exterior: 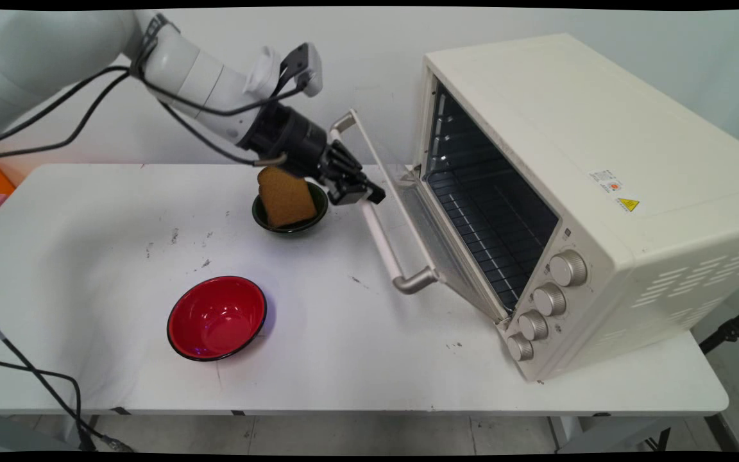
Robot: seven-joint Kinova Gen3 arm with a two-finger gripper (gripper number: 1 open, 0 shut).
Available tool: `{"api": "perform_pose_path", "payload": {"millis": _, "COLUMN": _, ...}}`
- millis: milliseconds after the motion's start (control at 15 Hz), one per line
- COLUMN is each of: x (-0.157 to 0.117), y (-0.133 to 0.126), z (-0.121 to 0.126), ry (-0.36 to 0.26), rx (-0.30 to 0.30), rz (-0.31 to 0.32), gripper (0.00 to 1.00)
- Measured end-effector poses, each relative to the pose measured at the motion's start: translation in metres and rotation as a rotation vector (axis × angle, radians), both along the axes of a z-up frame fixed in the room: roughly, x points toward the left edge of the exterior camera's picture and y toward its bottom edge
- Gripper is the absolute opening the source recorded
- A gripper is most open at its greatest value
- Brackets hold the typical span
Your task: Open the oven
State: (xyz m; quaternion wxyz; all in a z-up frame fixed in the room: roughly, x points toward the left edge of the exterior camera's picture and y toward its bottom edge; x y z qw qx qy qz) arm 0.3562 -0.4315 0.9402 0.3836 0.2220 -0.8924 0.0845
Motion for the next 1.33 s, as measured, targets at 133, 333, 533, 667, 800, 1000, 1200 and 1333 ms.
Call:
{"api": "perform_pose_path", "payload": {"millis": 133, "x": 0.006, "y": 0.006, "z": -0.011, "ry": -0.008, "rx": -0.007, "rz": 0.001, "gripper": 0.0}}
{"api": "perform_pose_path", "payload": {"millis": 333, "x": 0.014, "y": 0.014, "z": -0.026, "ry": -0.016, "rx": -0.015, "rz": 0.008, "gripper": 0.0}}
{"api": "perform_pose_path", "payload": {"millis": 533, "x": 0.019, "y": 0.018, "z": -0.038, "ry": -0.018, "rx": -0.019, "rz": 0.015, "gripper": 0.0}}
{"api": "perform_pose_path", "payload": {"millis": 667, "x": 0.024, "y": 0.021, "z": -0.049, "ry": -0.016, "rx": -0.022, "rz": 0.022, "gripper": 0.0}}
{"api": "perform_pose_path", "payload": {"millis": 800, "x": 0.027, "y": 0.023, "z": -0.059, "ry": -0.01, "rx": -0.027, "rz": 0.023, "gripper": 0.0}}
{"api": "perform_pose_path", "payload": {"millis": 1000, "x": 0.03, "y": 0.024, "z": -0.072, "ry": -0.002, "rx": -0.036, "rz": 0.023, "gripper": 0.0}}
{"api": "perform_pose_path", "payload": {"millis": 1200, "x": 0.035, "y": 0.024, "z": -0.085, "ry": 0.005, "rx": -0.045, "rz": 0.027, "gripper": 0.0}}
{"api": "perform_pose_path", "payload": {"millis": 1333, "x": 0.039, "y": 0.025, "z": -0.093, "ry": 0.007, "rx": -0.049, "rz": 0.029, "gripper": 0.0}}
